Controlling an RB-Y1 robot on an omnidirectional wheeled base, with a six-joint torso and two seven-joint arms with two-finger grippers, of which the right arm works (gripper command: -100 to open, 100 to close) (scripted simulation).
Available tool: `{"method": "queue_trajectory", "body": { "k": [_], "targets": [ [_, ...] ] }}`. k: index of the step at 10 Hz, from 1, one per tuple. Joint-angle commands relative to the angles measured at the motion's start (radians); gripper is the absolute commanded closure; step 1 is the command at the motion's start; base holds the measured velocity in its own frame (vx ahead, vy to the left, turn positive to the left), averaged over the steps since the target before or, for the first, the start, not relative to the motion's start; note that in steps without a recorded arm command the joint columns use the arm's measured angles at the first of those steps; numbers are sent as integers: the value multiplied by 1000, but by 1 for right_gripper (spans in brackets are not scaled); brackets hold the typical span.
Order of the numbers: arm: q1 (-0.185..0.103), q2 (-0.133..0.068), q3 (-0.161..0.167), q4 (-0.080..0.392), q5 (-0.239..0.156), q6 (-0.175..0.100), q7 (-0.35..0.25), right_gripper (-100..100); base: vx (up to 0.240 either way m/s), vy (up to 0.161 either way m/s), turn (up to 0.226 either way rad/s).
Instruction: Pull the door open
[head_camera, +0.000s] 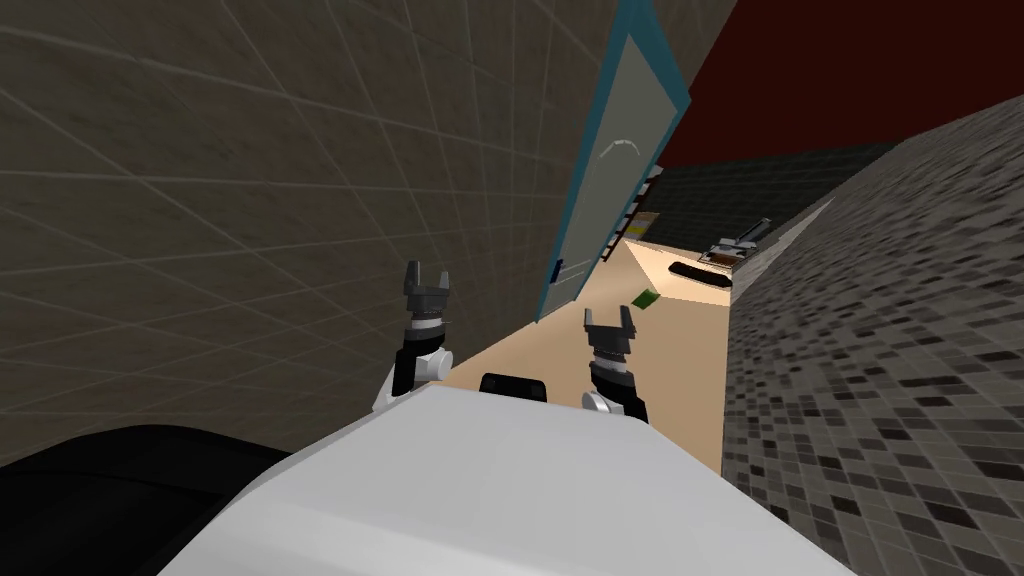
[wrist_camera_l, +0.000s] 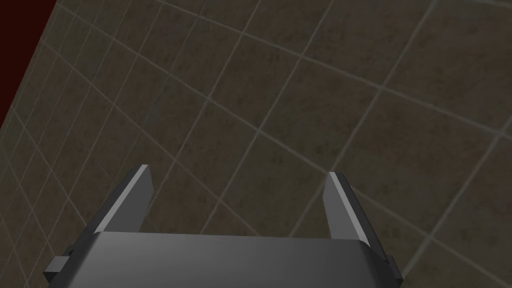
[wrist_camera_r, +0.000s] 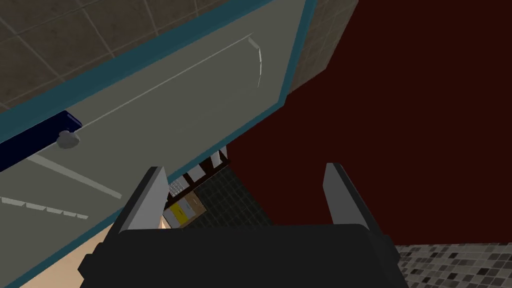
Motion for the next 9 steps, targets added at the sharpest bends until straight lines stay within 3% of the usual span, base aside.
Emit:
{"method": "queue_trajectory", "body": {
  "k": [1, 7, 9],
  "targets": [
    [6, -21, 11, 12, -38, -7, -33, -100, 105, -102, 256],
    [26, -99, 47, 67, -174, -44, -151, -100, 112, -126, 235],
    [30, -116, 55, 80, -205, -53, -179, -100, 93, -136, 202]
  ]
}}
